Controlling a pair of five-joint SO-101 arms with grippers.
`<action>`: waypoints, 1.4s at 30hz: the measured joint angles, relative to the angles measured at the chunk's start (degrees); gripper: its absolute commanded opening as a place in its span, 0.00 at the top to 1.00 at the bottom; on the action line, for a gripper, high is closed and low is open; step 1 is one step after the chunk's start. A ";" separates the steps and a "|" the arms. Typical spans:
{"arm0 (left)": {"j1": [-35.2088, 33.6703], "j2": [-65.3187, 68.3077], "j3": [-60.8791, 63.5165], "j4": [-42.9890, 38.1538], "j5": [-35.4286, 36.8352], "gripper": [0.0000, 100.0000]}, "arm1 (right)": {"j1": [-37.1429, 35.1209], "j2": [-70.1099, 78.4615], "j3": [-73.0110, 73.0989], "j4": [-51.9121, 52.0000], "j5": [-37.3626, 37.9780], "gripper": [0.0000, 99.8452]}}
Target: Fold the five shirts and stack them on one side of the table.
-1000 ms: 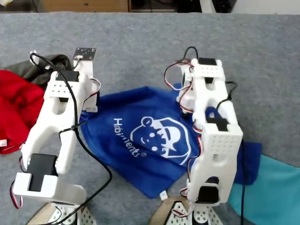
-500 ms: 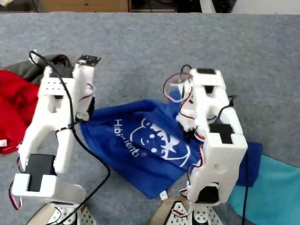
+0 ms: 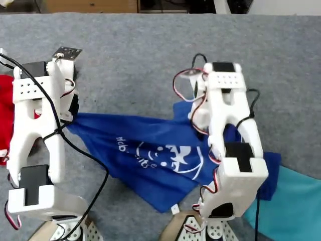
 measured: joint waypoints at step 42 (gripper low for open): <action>0.00 0.00 2.29 0.00 0.00 0.98 | 5.63 51.60 -68.84 0.35 -4.31 0.79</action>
